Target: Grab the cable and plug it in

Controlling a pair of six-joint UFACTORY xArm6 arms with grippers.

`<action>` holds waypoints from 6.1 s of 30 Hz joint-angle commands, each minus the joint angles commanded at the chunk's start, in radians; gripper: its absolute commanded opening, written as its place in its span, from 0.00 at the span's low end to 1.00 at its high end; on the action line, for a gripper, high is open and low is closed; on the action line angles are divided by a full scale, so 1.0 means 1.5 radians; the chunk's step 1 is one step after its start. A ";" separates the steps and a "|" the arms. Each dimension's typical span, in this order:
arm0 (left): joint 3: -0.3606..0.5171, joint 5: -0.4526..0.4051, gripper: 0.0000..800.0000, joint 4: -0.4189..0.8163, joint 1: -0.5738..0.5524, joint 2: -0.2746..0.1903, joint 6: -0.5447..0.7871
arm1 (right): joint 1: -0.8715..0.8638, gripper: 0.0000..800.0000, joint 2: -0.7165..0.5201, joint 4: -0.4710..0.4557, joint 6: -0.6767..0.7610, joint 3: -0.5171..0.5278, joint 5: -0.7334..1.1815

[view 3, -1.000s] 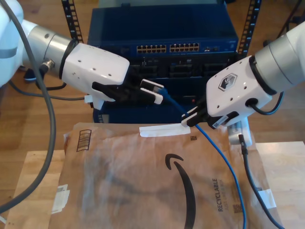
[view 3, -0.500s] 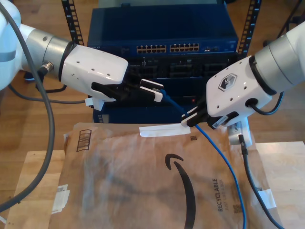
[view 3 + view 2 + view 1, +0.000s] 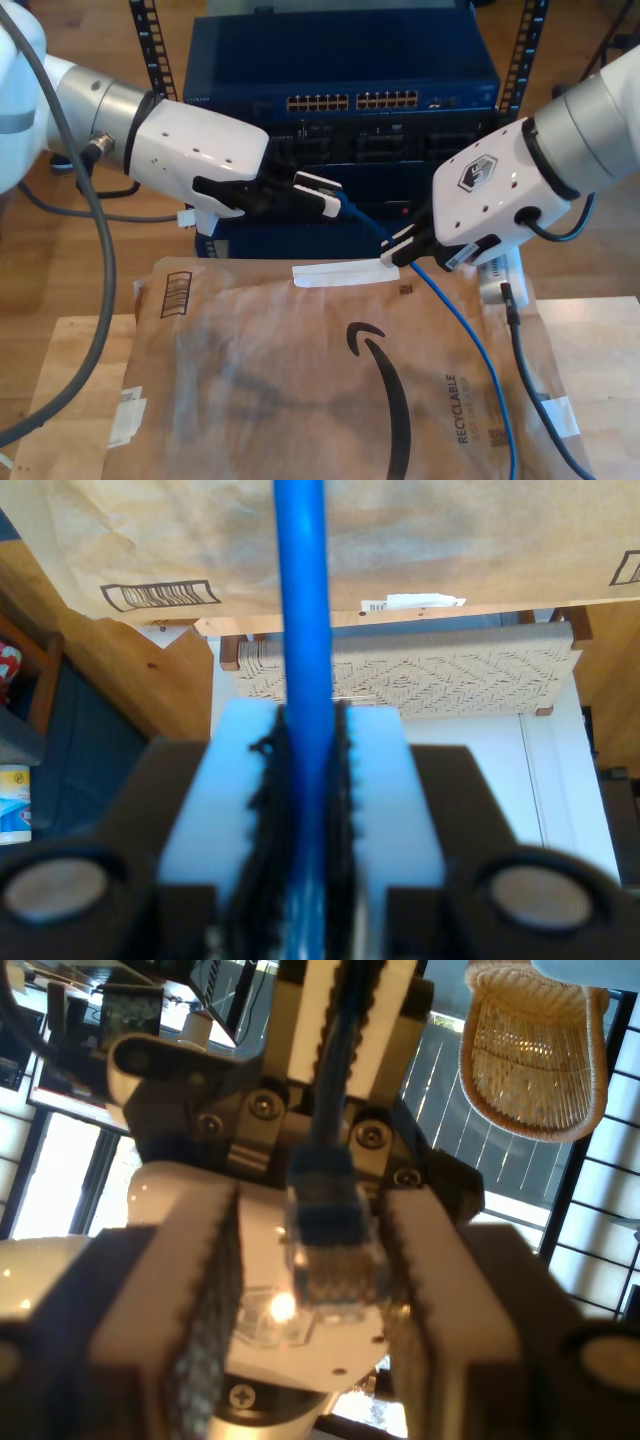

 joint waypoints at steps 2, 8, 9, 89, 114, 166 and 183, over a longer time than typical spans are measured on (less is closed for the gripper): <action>0.000 0.000 0.16 0.001 0.000 0.000 0.000 | 0.000 0.00 0.000 0.000 0.000 -0.001 0.000; 0.001 -0.002 0.03 0.000 0.000 0.000 0.000 | 0.001 0.00 0.000 0.000 0.000 0.000 0.000; 0.001 -0.002 0.02 0.000 0.000 0.000 0.000 | 0.001 0.00 0.000 -0.001 0.000 0.000 0.000; -0.079 0.400 0.04 -0.152 0.135 0.237 -0.232 | 0.463 0.66 -0.150 -0.028 -0.143 0.177 -0.790; -0.081 0.414 0.04 -0.152 0.135 0.237 -0.232 | 0.487 0.43 -0.148 -0.028 -0.143 0.184 -0.832; -0.163 0.295 1.00 0.050 0.239 0.224 -0.176 | 0.382 0.00 -0.063 -0.031 -0.141 0.183 -0.918; 0.047 0.255 1.00 0.609 0.406 -0.015 0.187 | 0.415 0.00 0.132 0.089 -0.407 0.366 -1.682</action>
